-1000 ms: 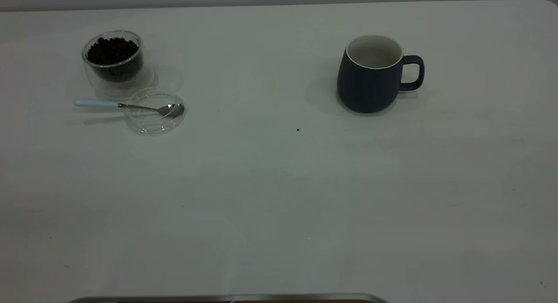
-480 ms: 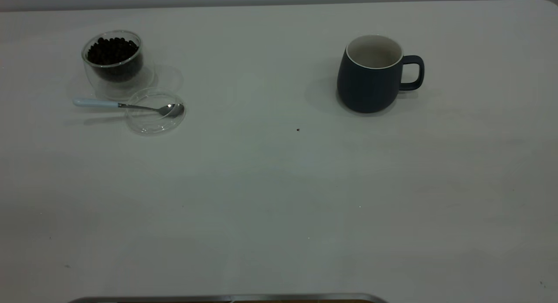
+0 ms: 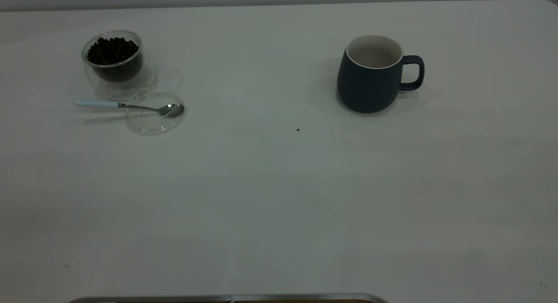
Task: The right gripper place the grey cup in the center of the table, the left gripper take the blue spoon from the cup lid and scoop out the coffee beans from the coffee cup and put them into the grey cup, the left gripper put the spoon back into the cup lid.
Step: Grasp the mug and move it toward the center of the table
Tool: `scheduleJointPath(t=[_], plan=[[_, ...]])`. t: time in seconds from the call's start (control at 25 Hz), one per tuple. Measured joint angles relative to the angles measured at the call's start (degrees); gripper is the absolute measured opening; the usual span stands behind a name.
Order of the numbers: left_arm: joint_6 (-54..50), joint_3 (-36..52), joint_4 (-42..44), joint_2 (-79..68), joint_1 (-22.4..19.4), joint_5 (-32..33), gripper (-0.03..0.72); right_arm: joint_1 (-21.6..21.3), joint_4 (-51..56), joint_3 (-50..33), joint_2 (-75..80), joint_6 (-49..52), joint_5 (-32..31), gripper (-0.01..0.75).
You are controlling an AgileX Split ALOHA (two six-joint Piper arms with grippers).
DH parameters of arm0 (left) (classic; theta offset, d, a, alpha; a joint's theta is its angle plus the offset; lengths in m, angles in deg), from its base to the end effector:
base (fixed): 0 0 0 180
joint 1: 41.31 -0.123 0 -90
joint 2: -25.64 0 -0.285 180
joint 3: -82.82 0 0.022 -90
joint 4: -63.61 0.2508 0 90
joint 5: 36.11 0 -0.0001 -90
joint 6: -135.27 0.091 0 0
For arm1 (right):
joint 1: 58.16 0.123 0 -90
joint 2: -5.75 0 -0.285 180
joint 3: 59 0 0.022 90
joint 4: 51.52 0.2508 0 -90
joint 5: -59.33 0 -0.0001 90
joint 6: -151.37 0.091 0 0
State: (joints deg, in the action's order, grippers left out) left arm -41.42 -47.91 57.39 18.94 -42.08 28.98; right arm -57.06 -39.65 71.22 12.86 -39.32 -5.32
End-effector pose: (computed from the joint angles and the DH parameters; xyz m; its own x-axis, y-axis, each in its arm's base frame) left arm -0.0098 -0.0091 0.2682 -0.5131 0.0049 -0.8583 0.0770 0.9962 -0.0403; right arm -0.0085 0.0168 0.2675 -0.4962 -0.1045 -0.8619 -0.2271 0.9738 0.0126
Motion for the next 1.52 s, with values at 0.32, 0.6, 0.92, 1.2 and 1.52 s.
scheduleJointPath(t=[0.32,0.6,0.92,1.2,1.52], plan=[[0.0,0.0,0.0,0.0,0.0,0.0,0.555,0.0,0.0,0.0,0.0,0.0,0.0,0.451],[0.0,0.0,0.0,0.0,0.0,0.0,0.555,0.0,0.2,0.0,0.0,0.1,0.0,0.451],[0.0,0.0,0.0,0.0,0.0,0.0,0.555,0.0,7.5,0.1,7.1,-0.7,4.1,0.5],[0.0,0.0,0.0,0.0,0.0,0.0,0.555,0.0,12.5,0.1,32.1,-13.1,18.4,0.567],[0.0,0.0,0.0,0.0,0.0,0.0,0.555,0.0,26.1,6.0,63.1,-41.7,34.9,0.567]])
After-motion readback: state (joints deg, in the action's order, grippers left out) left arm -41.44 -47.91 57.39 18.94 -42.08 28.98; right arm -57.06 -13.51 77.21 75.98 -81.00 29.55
